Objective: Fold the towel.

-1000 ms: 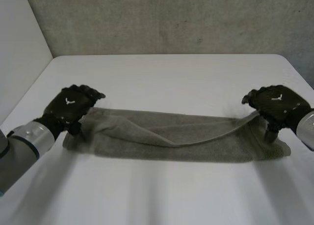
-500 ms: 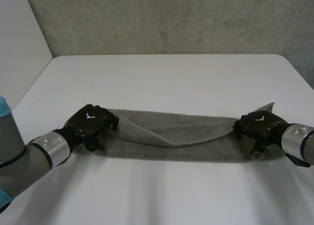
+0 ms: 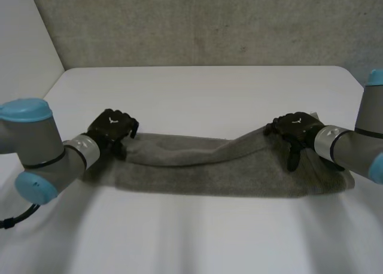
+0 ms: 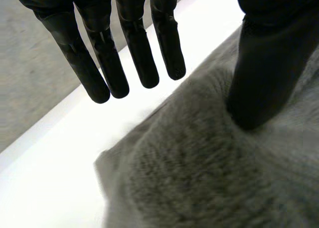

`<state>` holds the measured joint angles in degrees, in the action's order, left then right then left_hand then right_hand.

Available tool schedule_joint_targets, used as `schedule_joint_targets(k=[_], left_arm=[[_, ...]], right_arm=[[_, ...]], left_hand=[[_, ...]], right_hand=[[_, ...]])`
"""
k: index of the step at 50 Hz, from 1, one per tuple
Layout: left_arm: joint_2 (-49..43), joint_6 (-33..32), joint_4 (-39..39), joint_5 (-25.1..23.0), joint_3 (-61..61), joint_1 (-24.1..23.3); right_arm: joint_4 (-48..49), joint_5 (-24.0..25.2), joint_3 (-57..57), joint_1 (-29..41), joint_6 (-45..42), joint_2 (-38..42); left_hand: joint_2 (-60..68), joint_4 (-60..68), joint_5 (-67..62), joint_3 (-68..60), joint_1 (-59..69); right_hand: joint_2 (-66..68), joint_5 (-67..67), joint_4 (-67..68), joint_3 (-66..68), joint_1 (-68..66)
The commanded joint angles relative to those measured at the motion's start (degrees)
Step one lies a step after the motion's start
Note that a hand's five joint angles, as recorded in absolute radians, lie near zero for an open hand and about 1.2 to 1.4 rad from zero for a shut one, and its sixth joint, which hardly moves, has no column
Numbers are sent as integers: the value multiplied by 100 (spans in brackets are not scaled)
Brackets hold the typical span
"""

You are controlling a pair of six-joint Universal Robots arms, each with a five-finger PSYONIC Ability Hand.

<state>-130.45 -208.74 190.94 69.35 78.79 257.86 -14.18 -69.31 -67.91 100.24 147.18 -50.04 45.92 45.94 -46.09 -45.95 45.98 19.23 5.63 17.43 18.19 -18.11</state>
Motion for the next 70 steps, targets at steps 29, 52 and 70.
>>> schedule_joint_targets(k=[29,52,70], left_arm=[[265,9,233,1133,-75,107],[1444,70,673,1142,1147,-16],[1628,79,761,1133,1411,-183]], right_arm=[[90,-672,-432,-4,275,-504],[1663,-101,-3913,-1155,-311,-2660],[2297,-91,-3967,-1595,-638,-1922]], left_hand=[[-1534,-1536,2551,1537,-1540],[-2528,-2530,3545,2531,-2534],[-2679,-2681,3696,2682,-2685]], right_hand=[[-511,-151,-331,-407,399],[-192,168,-12,-88,80],[6077,6437,6257,6181,-6189]])
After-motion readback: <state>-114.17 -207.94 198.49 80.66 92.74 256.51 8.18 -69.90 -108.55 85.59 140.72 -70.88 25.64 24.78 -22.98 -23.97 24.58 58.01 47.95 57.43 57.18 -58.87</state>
